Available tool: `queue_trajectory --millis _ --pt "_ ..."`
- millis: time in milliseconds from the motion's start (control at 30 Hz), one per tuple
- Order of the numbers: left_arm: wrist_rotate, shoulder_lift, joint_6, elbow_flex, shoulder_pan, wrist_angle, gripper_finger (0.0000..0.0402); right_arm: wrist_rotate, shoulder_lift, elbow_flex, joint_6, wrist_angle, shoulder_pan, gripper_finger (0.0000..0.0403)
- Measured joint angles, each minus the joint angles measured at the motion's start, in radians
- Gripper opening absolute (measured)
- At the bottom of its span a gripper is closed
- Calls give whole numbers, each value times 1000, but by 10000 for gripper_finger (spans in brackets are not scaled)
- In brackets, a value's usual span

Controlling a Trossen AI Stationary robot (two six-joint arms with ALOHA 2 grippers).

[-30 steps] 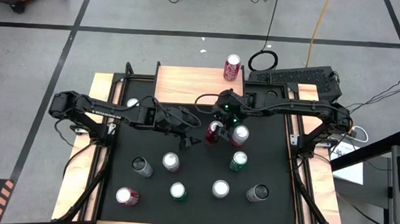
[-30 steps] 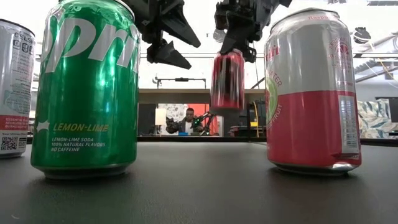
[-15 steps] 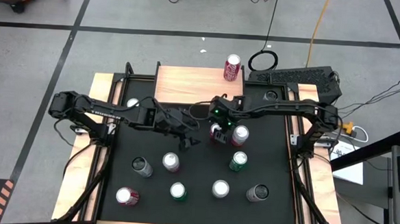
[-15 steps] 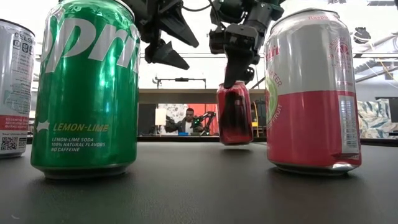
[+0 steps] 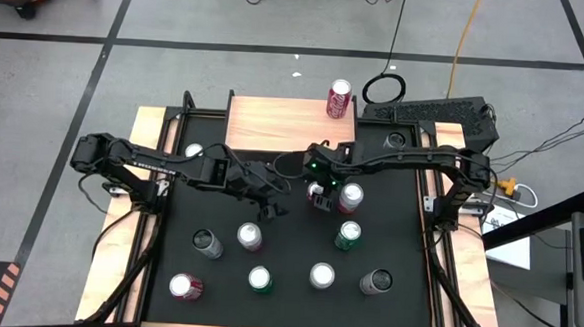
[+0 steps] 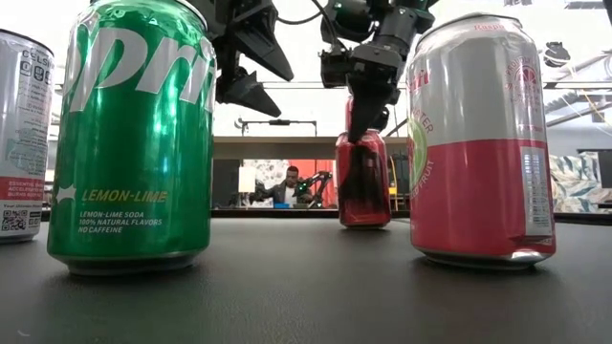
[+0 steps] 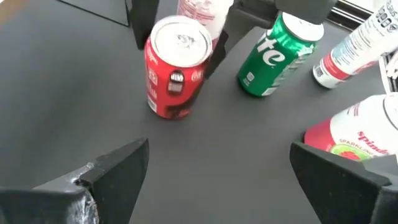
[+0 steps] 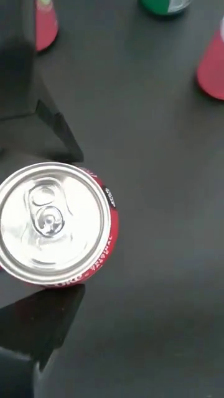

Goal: Place canned beverage on shelf
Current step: Put the top red soda can aligned with the other red soda can on the shelf

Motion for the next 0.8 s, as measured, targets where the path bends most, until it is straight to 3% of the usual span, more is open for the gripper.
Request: queue_trajectory --millis 133,267,533,800 --pt "9 0 0 0 -5 -1 389 2 0 -1 -37 -42 -1 354" --pt "10 0 0 0 -9 -1 389 3 0 -2 -111 -66 0 363" --pt "10 0 9 0 -10 0 389 23 14 -2 -185 -71 0 359" --pt "16 0 9 0 -11 0 389 23 45 -2 -203 -71 3 328"
